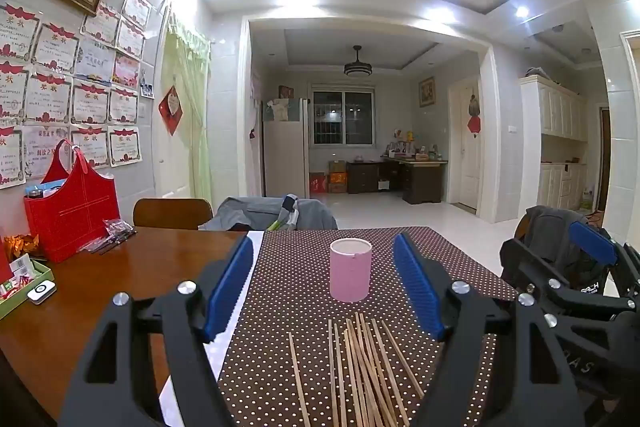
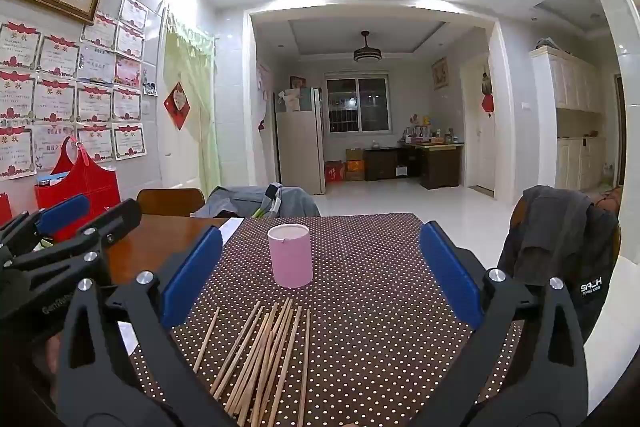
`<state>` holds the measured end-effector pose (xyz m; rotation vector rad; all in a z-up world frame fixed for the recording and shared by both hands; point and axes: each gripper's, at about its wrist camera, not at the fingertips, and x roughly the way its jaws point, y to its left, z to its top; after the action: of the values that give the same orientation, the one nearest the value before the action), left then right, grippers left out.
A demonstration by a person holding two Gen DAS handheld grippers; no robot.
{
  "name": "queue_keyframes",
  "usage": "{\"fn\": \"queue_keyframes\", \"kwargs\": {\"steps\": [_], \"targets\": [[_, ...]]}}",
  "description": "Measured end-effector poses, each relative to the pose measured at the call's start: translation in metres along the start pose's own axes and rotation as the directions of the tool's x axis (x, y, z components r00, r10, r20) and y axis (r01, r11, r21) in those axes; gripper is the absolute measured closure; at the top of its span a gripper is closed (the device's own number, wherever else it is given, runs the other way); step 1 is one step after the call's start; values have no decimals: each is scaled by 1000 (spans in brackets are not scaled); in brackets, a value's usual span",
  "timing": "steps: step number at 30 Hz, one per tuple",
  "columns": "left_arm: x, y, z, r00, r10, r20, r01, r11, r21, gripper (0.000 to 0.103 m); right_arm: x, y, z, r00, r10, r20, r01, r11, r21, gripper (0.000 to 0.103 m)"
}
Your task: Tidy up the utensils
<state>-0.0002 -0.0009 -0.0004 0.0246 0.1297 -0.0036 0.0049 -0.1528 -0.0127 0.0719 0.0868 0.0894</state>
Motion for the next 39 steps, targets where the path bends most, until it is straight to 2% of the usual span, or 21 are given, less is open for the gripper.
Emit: {"fn": "queue_keyframes", "kwargs": {"steps": [39], "targets": [[0, -4, 1, 1000, -2, -1, 2, 1000, -1, 31, 1, -5, -4, 1000, 1, -16, -1, 1000, 19, 6]]}}
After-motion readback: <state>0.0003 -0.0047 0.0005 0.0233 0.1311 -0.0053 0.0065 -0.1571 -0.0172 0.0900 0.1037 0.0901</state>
